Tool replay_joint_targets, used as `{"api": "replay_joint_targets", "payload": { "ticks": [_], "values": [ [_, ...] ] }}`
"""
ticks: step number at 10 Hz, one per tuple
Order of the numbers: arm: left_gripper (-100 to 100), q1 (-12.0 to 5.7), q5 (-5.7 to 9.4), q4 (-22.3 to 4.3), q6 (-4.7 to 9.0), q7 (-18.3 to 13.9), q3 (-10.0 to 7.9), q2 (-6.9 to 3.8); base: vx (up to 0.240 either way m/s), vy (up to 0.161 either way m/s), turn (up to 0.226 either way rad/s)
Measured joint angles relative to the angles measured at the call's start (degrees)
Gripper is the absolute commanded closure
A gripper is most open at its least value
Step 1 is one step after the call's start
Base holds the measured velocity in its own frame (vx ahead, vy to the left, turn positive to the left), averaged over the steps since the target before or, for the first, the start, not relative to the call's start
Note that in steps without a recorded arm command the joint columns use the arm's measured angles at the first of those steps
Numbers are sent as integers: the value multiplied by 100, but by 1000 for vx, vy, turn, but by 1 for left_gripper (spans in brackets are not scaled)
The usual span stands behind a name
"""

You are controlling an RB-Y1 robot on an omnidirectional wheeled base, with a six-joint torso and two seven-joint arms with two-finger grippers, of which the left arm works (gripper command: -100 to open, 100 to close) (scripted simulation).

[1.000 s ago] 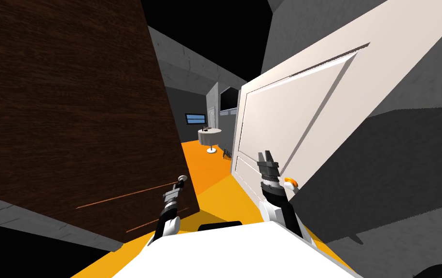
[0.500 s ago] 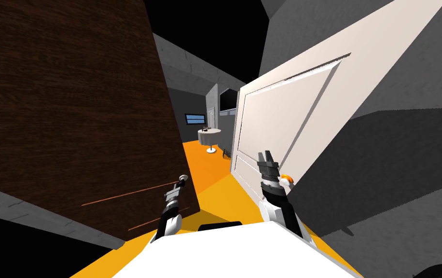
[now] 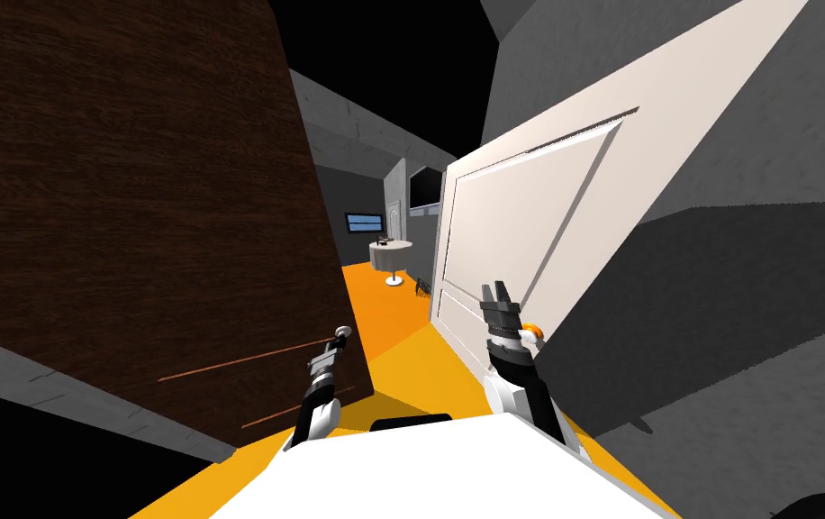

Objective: Pull the door open

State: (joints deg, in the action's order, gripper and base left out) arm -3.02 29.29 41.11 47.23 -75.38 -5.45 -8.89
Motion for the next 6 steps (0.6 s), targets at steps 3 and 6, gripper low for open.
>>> {"api": "replay_joint_targets", "payload": {
  "ticks": [3,6],
  "values": [
    [-100,122,28,257,-137,115,-58,31,15,4,31],
    [100,304,84,240,86,57,-156,11,56,-20,16]
  ]
}}
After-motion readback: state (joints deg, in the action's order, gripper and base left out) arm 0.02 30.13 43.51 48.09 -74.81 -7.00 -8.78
